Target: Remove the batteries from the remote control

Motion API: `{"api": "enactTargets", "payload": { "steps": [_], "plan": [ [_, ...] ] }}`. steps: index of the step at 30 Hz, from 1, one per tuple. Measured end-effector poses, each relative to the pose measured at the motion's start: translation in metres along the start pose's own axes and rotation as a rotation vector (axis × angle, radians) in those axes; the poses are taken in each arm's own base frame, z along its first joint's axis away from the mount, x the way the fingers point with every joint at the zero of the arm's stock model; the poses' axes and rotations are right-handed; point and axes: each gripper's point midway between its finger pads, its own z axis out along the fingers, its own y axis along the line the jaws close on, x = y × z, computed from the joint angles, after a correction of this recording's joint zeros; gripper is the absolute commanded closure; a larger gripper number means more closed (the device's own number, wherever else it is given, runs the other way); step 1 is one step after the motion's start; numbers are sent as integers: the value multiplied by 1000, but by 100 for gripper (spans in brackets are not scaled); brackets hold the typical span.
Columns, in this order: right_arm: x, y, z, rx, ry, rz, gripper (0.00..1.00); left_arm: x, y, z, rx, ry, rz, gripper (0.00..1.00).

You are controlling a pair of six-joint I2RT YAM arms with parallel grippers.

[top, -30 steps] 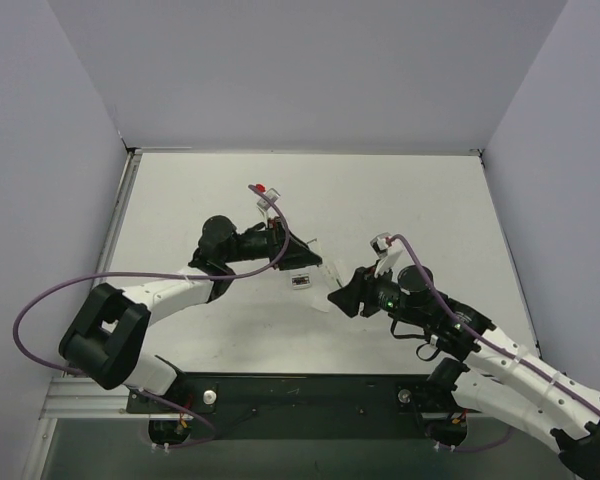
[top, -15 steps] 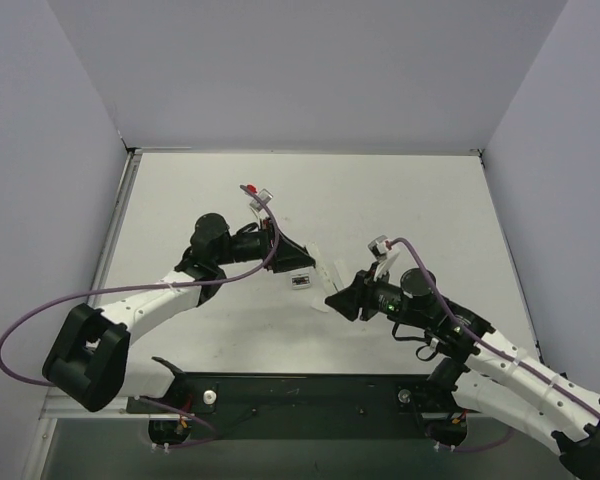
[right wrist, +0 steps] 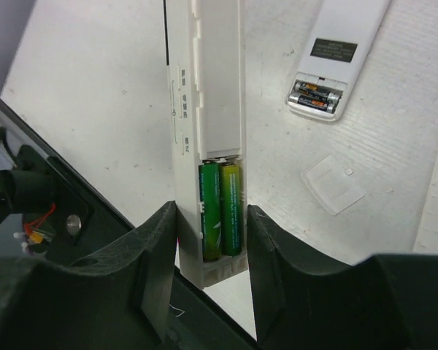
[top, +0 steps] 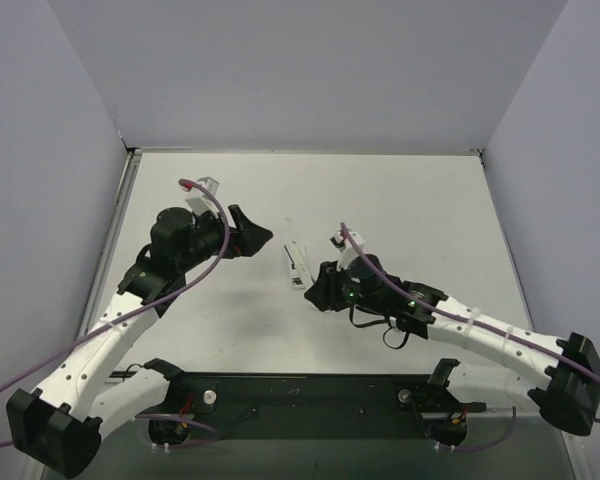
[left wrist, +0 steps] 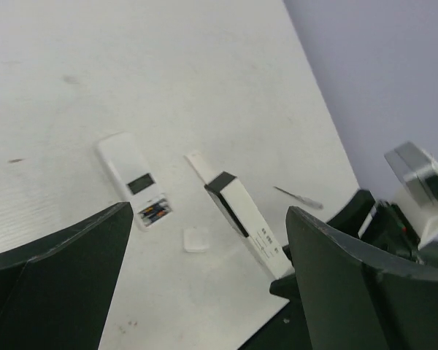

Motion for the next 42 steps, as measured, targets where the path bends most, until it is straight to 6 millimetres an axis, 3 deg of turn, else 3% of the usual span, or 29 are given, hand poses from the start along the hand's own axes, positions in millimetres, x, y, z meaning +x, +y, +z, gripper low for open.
{"api": "enactTargets", "payload": {
  "steps": [4,7,11,14,18,23,27,31,35,42],
  "plan": [
    [23,7,29,104,88,-54,100,-16,47,-32,-238,-65,-49,3],
    [39,7,48,202,136,-96,100,-19,87,-44,-385,-49,-115,2],
    [58,6,70,319,183,-143,100,1,148,-57,-581,32,-249,3],
    [72,10,84,369,206,-165,100,23,172,-65,-663,70,-324,4],
    [92,12,98,435,228,-185,100,52,187,-73,-717,101,-399,4],
    [107,7,113,511,259,-188,100,73,205,-81,-766,128,-454,4],
    [115,5,124,543,270,-168,79,79,208,-77,-754,154,-481,4],
    [118,6,125,554,268,-150,71,81,206,-73,-732,168,-490,5],
    [119,6,125,558,267,-136,55,81,206,-72,-711,162,-509,5],
    [120,14,123,529,292,-122,48,81,205,-69,-680,165,-531,5]
  ]
}}
